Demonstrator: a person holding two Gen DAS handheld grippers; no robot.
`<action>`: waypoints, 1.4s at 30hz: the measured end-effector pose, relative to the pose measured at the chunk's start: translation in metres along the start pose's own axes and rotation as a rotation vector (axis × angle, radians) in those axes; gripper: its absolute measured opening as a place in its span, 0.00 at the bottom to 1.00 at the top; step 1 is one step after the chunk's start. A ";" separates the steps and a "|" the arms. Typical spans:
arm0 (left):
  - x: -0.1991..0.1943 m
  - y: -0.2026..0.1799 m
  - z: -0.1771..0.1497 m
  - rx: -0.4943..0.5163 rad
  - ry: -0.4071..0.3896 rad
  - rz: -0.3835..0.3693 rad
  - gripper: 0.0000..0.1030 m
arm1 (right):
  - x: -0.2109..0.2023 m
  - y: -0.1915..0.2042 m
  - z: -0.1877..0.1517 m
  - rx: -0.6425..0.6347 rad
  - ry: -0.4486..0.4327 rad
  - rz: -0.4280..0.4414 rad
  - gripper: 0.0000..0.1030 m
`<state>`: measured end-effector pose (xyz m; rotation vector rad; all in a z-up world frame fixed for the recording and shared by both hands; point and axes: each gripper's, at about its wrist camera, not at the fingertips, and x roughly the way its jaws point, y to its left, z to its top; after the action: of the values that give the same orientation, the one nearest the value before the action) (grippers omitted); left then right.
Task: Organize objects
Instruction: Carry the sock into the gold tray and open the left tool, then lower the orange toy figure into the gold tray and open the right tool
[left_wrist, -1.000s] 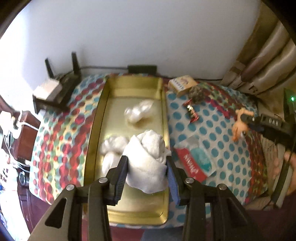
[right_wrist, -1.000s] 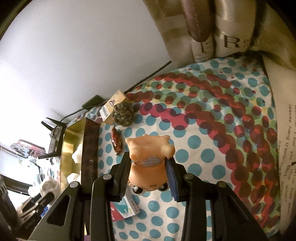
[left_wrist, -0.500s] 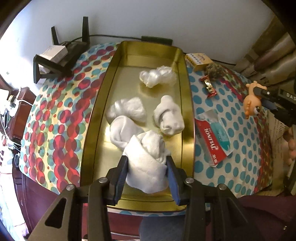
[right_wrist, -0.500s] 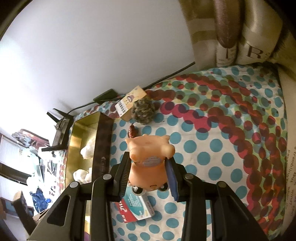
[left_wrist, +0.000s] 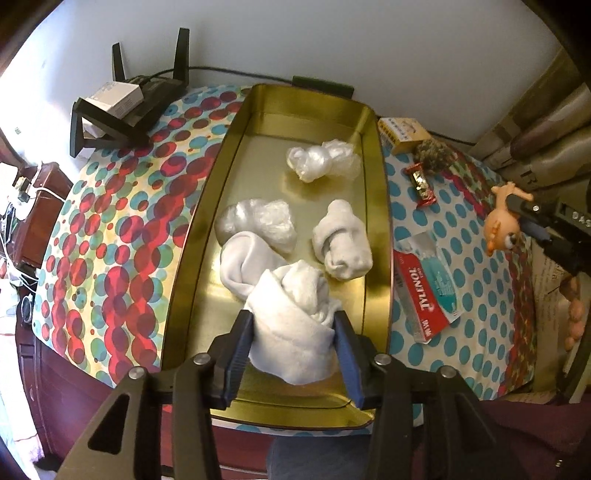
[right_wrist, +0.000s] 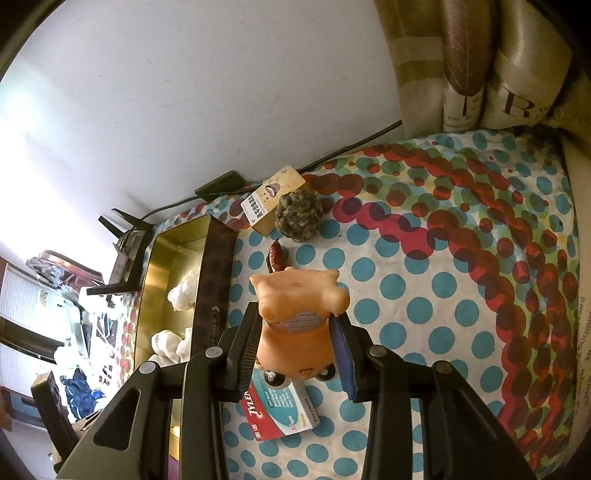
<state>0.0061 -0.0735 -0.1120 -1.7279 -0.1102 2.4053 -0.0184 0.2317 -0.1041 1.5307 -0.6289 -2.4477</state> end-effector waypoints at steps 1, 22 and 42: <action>-0.002 0.000 0.000 -0.002 -0.005 0.002 0.44 | 0.001 0.000 0.000 0.002 0.002 0.002 0.34; -0.035 0.024 -0.014 -0.115 -0.072 0.078 0.44 | 0.048 0.120 -0.003 -0.333 0.115 0.184 0.35; -0.052 0.050 -0.013 -0.214 -0.127 0.125 0.44 | 0.128 0.208 -0.034 -0.595 0.213 0.132 0.38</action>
<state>0.0294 -0.1330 -0.0757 -1.7120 -0.2952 2.6816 -0.0597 -0.0098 -0.1282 1.4081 0.0433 -2.0666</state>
